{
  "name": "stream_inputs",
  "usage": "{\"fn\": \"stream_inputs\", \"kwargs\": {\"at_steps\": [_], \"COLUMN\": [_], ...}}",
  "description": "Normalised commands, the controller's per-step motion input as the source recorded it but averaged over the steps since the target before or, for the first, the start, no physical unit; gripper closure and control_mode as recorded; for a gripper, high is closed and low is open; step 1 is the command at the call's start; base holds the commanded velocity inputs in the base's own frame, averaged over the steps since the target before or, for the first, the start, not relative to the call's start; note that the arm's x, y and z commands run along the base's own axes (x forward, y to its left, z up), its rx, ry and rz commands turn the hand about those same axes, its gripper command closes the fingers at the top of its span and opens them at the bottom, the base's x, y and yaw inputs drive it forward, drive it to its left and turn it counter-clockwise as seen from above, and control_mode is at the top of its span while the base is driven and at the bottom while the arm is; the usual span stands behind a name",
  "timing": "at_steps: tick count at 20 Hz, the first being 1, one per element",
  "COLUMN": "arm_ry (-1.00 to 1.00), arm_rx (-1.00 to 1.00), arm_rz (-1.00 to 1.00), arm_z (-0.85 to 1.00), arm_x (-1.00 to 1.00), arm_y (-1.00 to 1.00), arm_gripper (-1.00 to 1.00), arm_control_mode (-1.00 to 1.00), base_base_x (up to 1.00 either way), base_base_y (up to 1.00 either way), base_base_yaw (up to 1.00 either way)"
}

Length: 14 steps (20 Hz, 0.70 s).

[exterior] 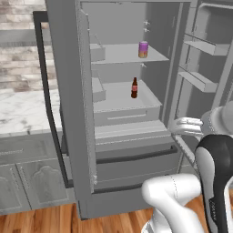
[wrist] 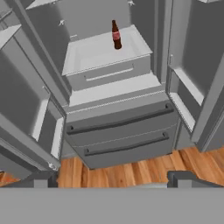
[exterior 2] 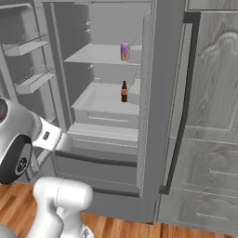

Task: Open the fridge, grab two sodas, and place both sodas inside the bowl with ice on the dining counter.

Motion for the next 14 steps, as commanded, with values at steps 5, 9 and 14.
{"fn": "stream_inputs", "kwargs": {"at_steps": [5, 9, 14], "arm_ry": [0.05, 0.02, 0.04], "arm_rx": [-0.14, -0.01, 0.00], "arm_rz": [-0.01, 0.00, 0.00], "arm_z": [-0.08, -0.11, -0.02], "arm_x": [0.22, 0.19, 0.19], "arm_y": [-0.05, 0.00, 0.00], "arm_gripper": [-1.00, -1.00, -1.00], "arm_control_mode": [-1.00, -1.00, 1.00], "base_base_x": [0.00, 0.00, 0.20], "base_base_y": [0.00, 0.00, 0.00], "base_base_yaw": [0.00, 0.00, 0.00]}}
